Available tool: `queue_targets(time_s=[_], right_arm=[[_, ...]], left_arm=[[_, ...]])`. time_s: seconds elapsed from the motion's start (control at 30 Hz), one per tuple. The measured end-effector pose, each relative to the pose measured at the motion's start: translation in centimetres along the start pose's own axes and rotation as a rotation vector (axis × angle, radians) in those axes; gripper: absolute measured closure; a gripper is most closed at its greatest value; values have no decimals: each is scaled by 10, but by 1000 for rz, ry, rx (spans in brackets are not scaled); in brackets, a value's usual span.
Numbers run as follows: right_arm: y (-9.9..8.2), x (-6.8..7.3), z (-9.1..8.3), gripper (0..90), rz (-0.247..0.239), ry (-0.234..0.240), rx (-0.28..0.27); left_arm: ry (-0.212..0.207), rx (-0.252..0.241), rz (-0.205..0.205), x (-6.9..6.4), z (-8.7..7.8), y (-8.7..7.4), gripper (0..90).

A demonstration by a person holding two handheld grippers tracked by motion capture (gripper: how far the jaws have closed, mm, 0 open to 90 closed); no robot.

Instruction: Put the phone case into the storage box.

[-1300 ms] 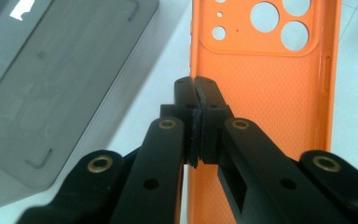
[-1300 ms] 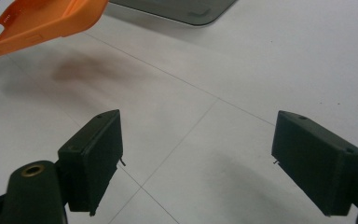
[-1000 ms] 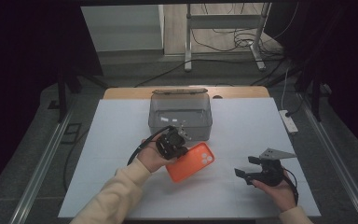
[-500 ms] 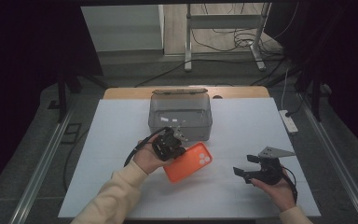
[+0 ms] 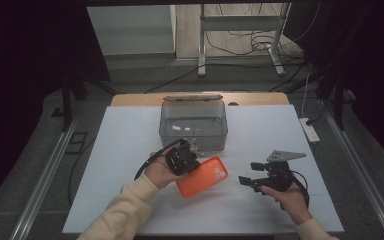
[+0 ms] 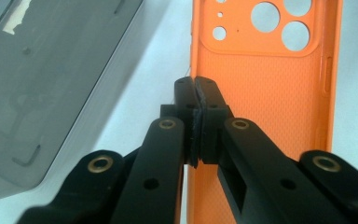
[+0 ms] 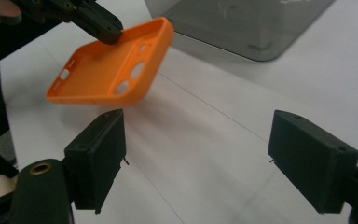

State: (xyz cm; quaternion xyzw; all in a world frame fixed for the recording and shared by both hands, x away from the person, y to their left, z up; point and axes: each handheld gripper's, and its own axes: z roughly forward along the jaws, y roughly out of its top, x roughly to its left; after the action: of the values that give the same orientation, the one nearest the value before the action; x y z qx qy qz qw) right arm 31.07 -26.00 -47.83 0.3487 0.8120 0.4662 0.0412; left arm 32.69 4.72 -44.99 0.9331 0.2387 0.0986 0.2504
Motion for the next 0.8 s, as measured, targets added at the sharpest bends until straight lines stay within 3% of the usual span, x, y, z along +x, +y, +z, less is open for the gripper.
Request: queue_targets(time_s=[0.43, 0.8], right_arm=[[20, 8, 26, 215, 19, 56, 48], [28, 7, 42, 303, 63, 105, 73]], left_arm=[[35, 7, 22, -5, 2, 2, 887], [47, -3, 37, -9, 1, 5, 886]])
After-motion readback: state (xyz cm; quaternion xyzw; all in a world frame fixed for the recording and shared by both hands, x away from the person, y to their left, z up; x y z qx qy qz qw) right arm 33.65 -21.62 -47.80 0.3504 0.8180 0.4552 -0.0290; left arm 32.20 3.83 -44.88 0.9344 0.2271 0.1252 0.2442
